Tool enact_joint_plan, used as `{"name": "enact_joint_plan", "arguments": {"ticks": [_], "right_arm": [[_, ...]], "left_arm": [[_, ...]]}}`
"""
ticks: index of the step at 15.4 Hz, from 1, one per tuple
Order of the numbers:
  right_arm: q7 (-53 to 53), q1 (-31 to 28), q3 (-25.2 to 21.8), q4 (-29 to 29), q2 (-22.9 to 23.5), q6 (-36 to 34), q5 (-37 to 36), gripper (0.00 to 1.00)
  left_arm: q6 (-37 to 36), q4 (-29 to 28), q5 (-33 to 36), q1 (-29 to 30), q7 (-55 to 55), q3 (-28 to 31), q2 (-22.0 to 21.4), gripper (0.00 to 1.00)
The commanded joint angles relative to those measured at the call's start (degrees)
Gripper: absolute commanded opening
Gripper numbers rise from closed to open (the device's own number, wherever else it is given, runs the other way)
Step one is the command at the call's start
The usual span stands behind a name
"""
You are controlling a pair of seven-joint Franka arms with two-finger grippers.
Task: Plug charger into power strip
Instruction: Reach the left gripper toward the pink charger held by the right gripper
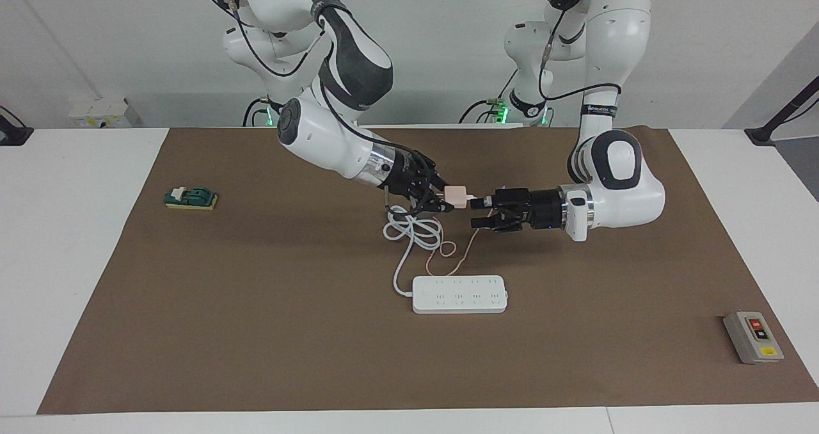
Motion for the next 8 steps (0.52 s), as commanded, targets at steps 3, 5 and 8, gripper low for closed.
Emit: {"name": "enact_joint_plan", "arguments": {"ticks": [3, 5, 8], "right_arm": [[-1.50, -0.19, 0.10, 0.40, 0.41, 0.04, 1.00, 0.00], [-1.50, -0.19, 0.10, 0.40, 0.41, 0.13, 1.00, 0.00], [-1.50, -0.19, 0.10, 0.40, 0.41, 0.04, 1.08, 0.00]], "left_arm": [[-1.07, -3.86, -3.15, -0.75, 2.37, -0.50, -2.65, 1.00], [-0.90, -4.82, -3.33, -1.01, 4.21, -1.03, -2.83, 1.00], [-1.95, -5.53, -3.60, -1.28, 5.19, -1.38, -3.00, 1.00]]}}
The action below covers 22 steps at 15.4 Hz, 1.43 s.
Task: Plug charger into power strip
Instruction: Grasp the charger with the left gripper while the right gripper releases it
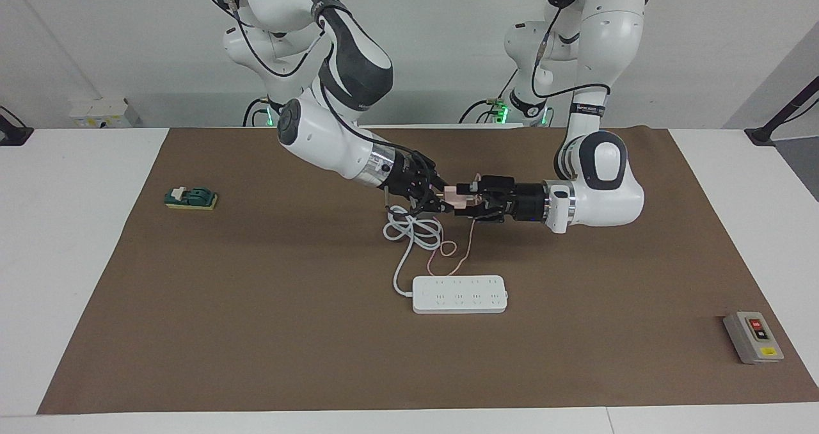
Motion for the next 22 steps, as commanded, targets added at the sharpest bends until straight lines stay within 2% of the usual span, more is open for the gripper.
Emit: {"name": "enact_joint_plan", "arguments": {"ticks": [1, 5, 9, 12, 14, 15, 18, 21, 22], "right_arm": [[-1.50, -0.18, 0.11, 0.48, 0.40, 0.04, 1.08, 0.00], [-1.50, -0.18, 0.11, 0.48, 0.40, -0.05, 1.08, 0.00], [-1.50, -0.18, 0.11, 0.48, 0.40, -0.05, 1.08, 0.00], [-1.50, -0.18, 0.11, 0.48, 0.40, -0.05, 1.08, 0.00], [-1.50, -0.18, 0.19, 0.48, 0.40, -0.05, 1.08, 0.00], [-1.50, -0.18, 0.11, 0.48, 0.40, -0.05, 1.08, 0.00], [-1.50, -0.18, 0.11, 0.48, 0.40, -0.05, 1.08, 0.00], [-1.50, -0.18, 0.11, 0.48, 0.40, -0.05, 1.08, 0.00], [-1.50, -0.18, 0.11, 0.48, 0.40, -0.05, 1.08, 0.00]], "left_arm": [[-1.98, -3.08, -1.61, -0.49, 1.59, 0.50, -2.27, 1.00], [-3.83, -4.05, -1.44, -0.23, 1.42, 0.67, -2.97, 1.00], [-3.92, -4.05, -1.09, 0.04, 1.07, 0.85, -3.06, 0.87], [-3.31, -4.49, -0.82, -0.14, 1.06, 0.94, -3.15, 0.84], [-3.04, -4.40, -0.82, -0.31, 1.15, 0.94, -3.15, 0.73], [-3.04, -4.32, -0.82, -0.31, 1.07, 0.94, -3.15, 0.71], [-3.48, -4.32, -0.65, -0.22, 1.07, 0.94, -3.15, 0.50], [-3.39, -4.32, -0.64, -0.40, 1.33, 0.94, -3.15, 0.33], [-3.22, -4.40, -0.64, -0.40, 1.33, 0.94, -3.06, 0.32]]}}
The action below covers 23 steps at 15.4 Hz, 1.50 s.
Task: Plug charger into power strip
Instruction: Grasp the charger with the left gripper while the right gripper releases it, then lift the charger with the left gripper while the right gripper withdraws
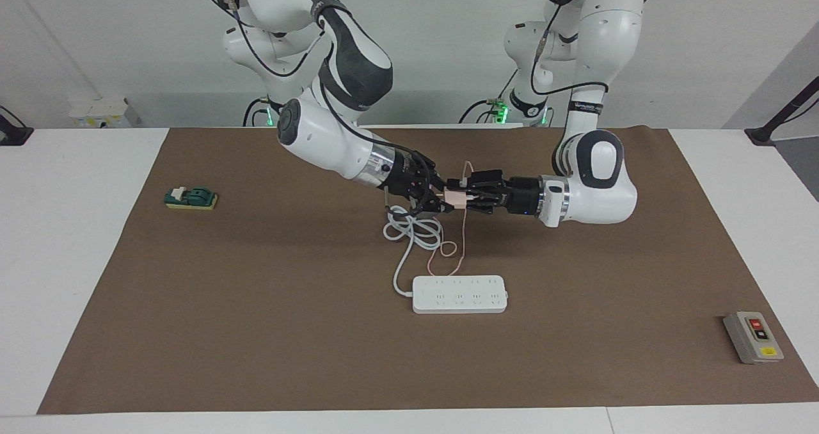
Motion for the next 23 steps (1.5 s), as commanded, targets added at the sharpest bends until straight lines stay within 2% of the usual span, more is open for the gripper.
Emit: {"name": "enact_joint_plan", "arguments": {"ticks": [1, 2, 3, 5, 6, 8, 9, 10, 16, 19, 23], "right_arm": [[-1.50, -0.17, 0.11, 0.47, 0.40, -0.13, 1.08, 0.00], [-1.50, -0.17, 0.11, 0.47, 0.40, -0.05, 1.17, 0.00], [-1.50, -0.17, 0.20, 0.47, 0.40, -0.13, 1.08, 0.00], [-1.50, -0.17, 0.11, 0.47, 0.40, -0.05, 1.17, 0.00], [-1.50, -0.17, 0.11, 0.47, 0.40, -0.13, 1.17, 0.00], [-1.41, -0.17, 0.20, 0.47, 0.40, -0.14, 1.17, 0.00], [-1.06, -0.08, 0.11, 0.47, 0.31, -0.05, 1.17, 0.34], [-0.71, 0.01, 0.11, 0.47, 0.22, -0.05, 1.26, 0.98], [-0.35, -0.52, 0.11, 0.64, 0.22, -0.22, 1.26, 1.00], [-0.35, -1.13, 0.03, 0.82, 0.13, -0.57, 1.17, 1.00], [-0.35, -5.08, -0.41, 1.35, -1.44, -1.54, 0.30, 1.00]], "left_arm": [[0.20, -2.24, -0.46, -0.52, 0.88, 0.63, -2.09, 0.31], [0.29, -2.24, -0.28, -0.52, 0.88, 0.63, -2.09, 0.22], [0.29, -2.24, -0.20, -0.52, 0.88, 0.63, -2.09, 0.21], [0.38, -2.24, -0.19, -0.43, 0.97, 0.63, -2.09, 0.12], [0.55, -2.24, -0.19, -0.43, 1.14, 0.63, -2.09, 0.03], [0.56, -2.24, -0.19, -0.34, 1.41, 0.63, -2.18, 0.00], [1.17, -2.24, -0.28, -0.43, 1.50, 0.63, -2.44, 0.00], [2.22, -2.24, -0.20, -0.43, 1.41, 0.72, -2.88, 0.00], [2.23, -1.98, 1.38, 0.54, -2.09, 0.72, -3.67, 0.00], [2.22, -1.71, 8.21, 2.38, -5.16, 0.80, -5.25, 0.00], [2.93, -0.66, 17.02, 5.28, -13.25, 1.24, -6.84, 0.00]]}}
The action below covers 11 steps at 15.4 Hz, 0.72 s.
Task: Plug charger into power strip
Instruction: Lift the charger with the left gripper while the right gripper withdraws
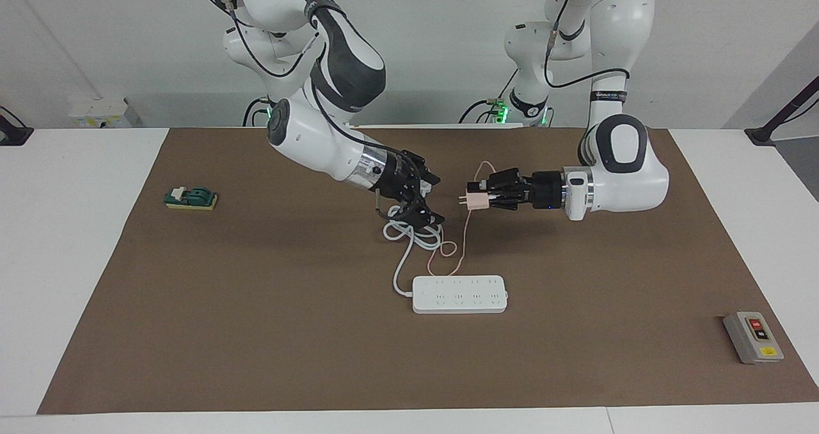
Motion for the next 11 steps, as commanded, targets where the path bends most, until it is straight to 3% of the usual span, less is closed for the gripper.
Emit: {"name": "enact_joint_plan", "arguments": {"ticks": [1, 7, 11], "right_arm": [[-0.71, -3.94, -0.06, 0.47, -1.91, -2.18, 0.12, 1.00], [-5.45, -10.36, -0.06, 0.47, -5.17, -3.15, -10.94, 1.00], [-20.71, -13.62, -0.06, 0.38, -7.27, -8.93, -19.29, 1.00]], "left_arm": [[1.12, 0.20, 5.91, 1.44, -5.52, 0.31, -2.08, 0.00], [4.89, 4.42, 20.32, 1.70, -12.83, 1.19, -1.91, 0.00], [12.97, 6.62, 32.01, 0.91, -19.86, 1.01, -1.21, 0.00]]}}
